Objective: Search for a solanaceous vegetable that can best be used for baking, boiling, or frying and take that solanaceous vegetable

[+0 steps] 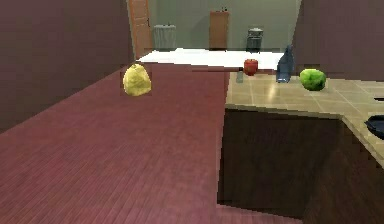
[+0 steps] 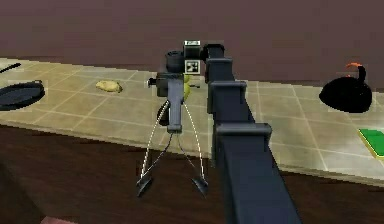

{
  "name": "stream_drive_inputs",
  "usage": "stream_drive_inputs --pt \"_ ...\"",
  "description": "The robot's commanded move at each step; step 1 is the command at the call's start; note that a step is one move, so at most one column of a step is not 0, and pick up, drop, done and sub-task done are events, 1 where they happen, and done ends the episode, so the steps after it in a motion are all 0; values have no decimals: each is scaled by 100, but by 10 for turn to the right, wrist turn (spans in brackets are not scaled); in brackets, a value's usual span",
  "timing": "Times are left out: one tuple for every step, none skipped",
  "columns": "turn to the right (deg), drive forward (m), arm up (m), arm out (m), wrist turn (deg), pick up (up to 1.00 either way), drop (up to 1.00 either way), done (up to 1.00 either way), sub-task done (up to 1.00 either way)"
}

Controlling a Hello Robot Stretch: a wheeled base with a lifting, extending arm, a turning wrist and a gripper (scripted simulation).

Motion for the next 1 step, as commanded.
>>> stream_drive_inputs --pt "0 0 0 0 450 0 0 0 0"
